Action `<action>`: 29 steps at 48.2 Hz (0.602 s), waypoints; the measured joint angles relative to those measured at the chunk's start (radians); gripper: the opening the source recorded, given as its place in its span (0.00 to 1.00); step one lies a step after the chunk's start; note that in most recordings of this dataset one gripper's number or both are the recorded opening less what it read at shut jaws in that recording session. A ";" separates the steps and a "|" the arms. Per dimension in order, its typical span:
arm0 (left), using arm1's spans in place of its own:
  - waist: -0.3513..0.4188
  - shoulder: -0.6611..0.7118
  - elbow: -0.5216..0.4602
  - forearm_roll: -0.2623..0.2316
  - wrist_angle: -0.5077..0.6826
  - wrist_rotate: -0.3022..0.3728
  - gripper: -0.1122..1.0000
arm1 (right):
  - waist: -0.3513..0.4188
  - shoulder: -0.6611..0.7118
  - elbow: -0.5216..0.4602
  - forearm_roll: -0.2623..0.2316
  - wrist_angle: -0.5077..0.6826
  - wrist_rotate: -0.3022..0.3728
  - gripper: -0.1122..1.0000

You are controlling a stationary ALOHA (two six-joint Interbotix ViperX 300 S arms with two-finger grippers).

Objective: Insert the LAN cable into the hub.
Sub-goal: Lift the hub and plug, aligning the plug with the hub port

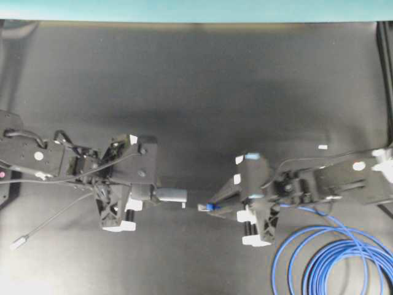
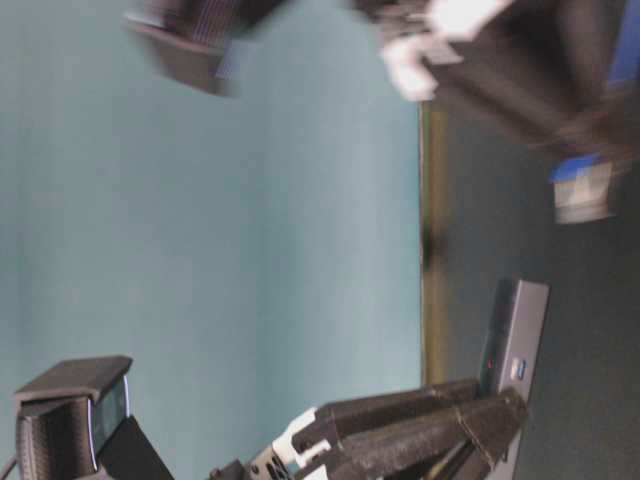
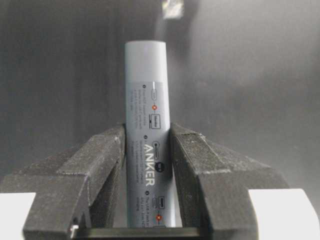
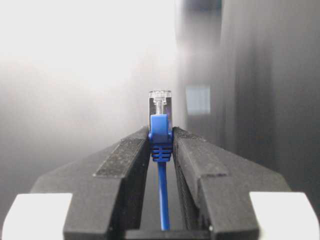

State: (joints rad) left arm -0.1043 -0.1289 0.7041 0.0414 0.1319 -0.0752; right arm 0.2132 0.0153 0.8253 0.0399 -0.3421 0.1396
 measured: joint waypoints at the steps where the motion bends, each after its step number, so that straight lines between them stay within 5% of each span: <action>1: 0.000 0.002 -0.003 0.000 -0.002 0.000 0.36 | 0.000 -0.002 0.002 -0.002 0.000 0.002 0.22; 29: 0.002 0.025 -0.038 0.000 0.002 0.008 0.36 | -0.008 0.014 -0.021 0.002 0.011 -0.006 0.22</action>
State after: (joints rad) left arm -0.1028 -0.1043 0.6657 0.0414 0.1335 -0.0675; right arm 0.2056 0.0291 0.8038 0.0414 -0.3313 0.1335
